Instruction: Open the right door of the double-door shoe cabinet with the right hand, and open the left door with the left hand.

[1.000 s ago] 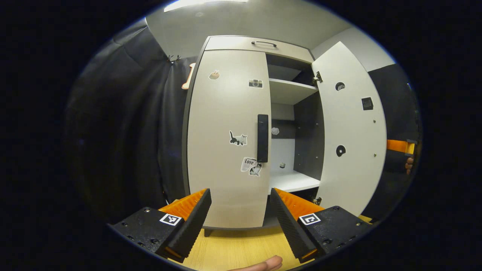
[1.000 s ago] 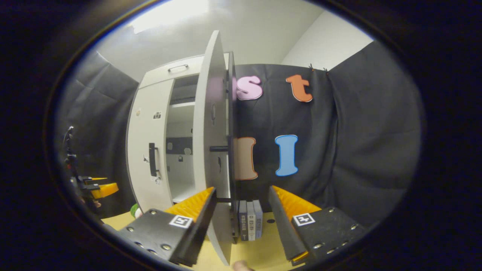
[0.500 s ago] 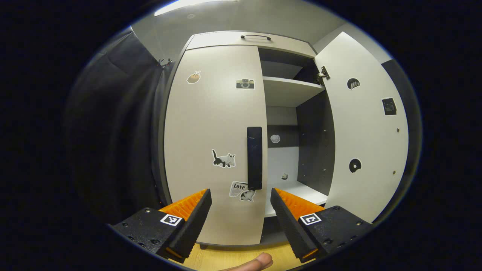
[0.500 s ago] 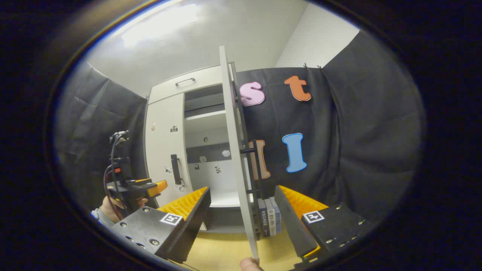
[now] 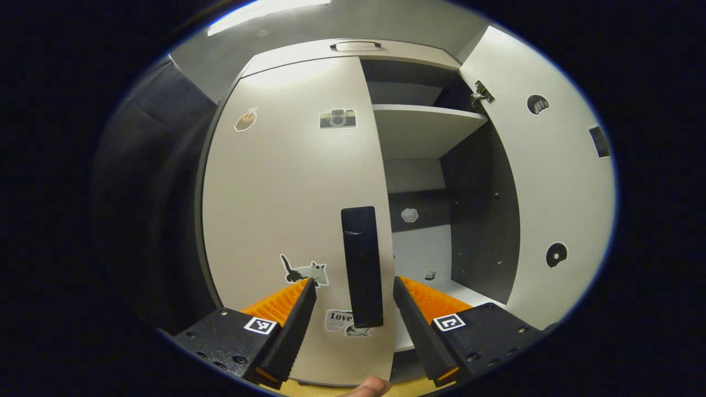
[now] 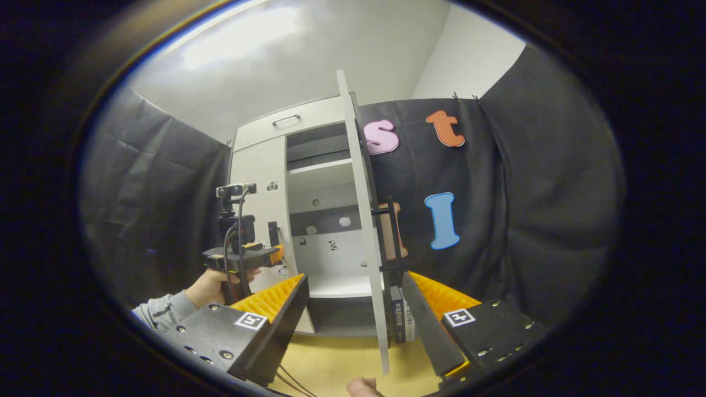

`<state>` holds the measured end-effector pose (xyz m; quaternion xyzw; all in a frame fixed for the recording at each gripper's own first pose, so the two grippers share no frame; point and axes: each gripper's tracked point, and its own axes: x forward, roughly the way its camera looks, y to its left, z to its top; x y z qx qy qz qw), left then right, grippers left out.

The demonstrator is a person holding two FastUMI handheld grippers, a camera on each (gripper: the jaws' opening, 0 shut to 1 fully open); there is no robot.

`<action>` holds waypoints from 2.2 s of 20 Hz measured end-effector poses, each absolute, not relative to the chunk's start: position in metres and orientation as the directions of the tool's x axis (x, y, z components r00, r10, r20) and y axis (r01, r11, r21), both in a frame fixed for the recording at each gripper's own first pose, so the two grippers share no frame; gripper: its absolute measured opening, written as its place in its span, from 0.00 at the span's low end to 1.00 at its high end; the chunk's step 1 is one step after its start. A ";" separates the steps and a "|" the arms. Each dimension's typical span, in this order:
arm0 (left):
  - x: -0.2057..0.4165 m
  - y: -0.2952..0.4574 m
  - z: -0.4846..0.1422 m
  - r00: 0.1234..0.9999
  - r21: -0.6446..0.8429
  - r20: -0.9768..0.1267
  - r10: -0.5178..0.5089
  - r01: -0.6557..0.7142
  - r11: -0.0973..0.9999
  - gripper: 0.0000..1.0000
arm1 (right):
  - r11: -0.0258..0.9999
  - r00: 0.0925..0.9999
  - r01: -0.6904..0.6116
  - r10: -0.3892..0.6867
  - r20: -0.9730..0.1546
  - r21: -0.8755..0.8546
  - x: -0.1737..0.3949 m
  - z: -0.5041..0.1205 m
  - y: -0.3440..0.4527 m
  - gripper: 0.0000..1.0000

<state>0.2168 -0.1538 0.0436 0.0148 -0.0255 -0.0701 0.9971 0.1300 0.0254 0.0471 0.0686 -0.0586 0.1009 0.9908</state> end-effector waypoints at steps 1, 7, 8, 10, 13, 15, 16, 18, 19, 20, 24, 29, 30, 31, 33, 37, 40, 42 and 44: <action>0.220 -0.154 0.049 0.989 0.036 0.065 -0.131 0.129 0.991 0.86 | 0.975 0.974 -0.198 0.184 0.134 0.102 0.129 0.047 0.022 1.00; 0.242 -0.155 0.038 0.992 0.037 0.039 -0.123 0.121 0.992 0.77 | 0.981 0.974 -0.188 0.178 0.140 0.057 0.123 0.046 0.022 1.00; 0.245 -0.156 0.034 0.991 0.022 0.038 -0.128 0.127 0.992 0.71 | 0.980 0.973 -0.190 0.180 0.141 0.062 0.121 0.047 0.022 1.00; 0.246 -0.158 0.033 0.991 0.021 0.032 -0.133 0.133 0.991 0.63 | 0.981 0.976 -0.181 0.170 0.139 0.070 0.122 0.046 0.022 1.00; 0.244 -0.163 0.028 0.992 0.071 -0.025 -0.125 0.127 0.989 0.39 | 0.983 0.981 -0.173 0.166 0.102 0.063 0.123 0.036 0.026 1.00; 0.245 -0.163 0.028 0.991 0.044 -0.045 -0.124 0.126 0.991 0.32 | 0.986 0.985 -0.160 0.157 0.070 0.048 0.117 0.026 0.034 1.00; 0.242 -0.163 0.025 0.990 0.023 -0.060 -0.131 0.133 0.991 0.29 | 0.987 0.986 -0.157 0.155 0.060 0.037 0.115 0.024 0.038 1.00; 0.240 -0.162 0.024 0.985 -0.025 -0.080 -0.154 0.152 0.988 0.28 | 0.988 0.987 -0.153 0.152 0.050 0.020 0.112 0.023 0.044 1.00; 0.237 -0.162 0.022 0.982 -0.045 -0.095 -0.165 0.162 0.986 0.27 | 0.988 0.987 -0.153 0.152 0.047 0.018 0.115 0.024 0.044 1.00; 0.232 -0.162 0.020 0.977 -0.070 -0.111 -0.182 0.175 0.982 0.26 | 0.988 0.987 -0.154 0.153 0.045 0.017 0.114 0.025 0.048 1.00; 0.208 -0.157 0.023 0.953 -0.127 -0.131 -0.274 0.258 0.958 0.25 | 0.985 0.985 -0.170 0.168 0.048 0.036 0.113 0.030 0.064 0.97; 0.181 -0.144 0.024 0.931 -0.138 -0.135 -0.338 0.320 0.937 0.23 | 0.982 0.982 -0.182 0.179 0.051 0.057 0.104 0.027 0.074 1.00; 0.177 -0.142 0.026 0.930 -0.143 -0.133 -0.343 0.325 0.935 0.22 | 0.983 0.984 -0.178 0.176 0.041 0.049 0.104 0.025 0.076 1.00; 0.174 -0.141 0.027 0.928 -0.147 -0.135 -0.346 0.327 0.934 0.21 | 0.984 0.985 -0.171 0.170 0.030 0.039 0.106 0.023 0.077 1.00; 0.165 -0.134 0.026 0.926 -0.141 -0.143 -0.349 0.330 0.933 0.21 | 0.986 0.986 -0.168 0.167 0.020 0.023 0.106 0.021 0.078 1.00; 0.144 -0.118 0.028 0.923 -0.126 -0.158 -0.350 0.332 0.935 0.20 | 0.983 0.982 -0.185 0.185 0.024 0.007 0.100 0.023 0.090 0.98; 0.128 -0.100 0.029 0.923 -0.121 -0.160 -0.349 0.332 0.935 0.21 | 0.979 0.978 -0.206 0.205 0.027 0.007 0.097 0.023 0.101 0.98; 0.118 -0.088 0.029 0.926 -0.120 -0.154 -0.344 0.328 0.937 0.20 | 0.970 0.970 -0.244 0.244 0.008 0.020 0.092 0.017 0.114 1.00; 0.109 -0.077 0.031 0.931 -0.116 -0.144 -0.336 0.321 0.940 0.20 | 0.966 0.966 -0.258 0.258 0.000 0.020 0.090 0.016 0.121 0.98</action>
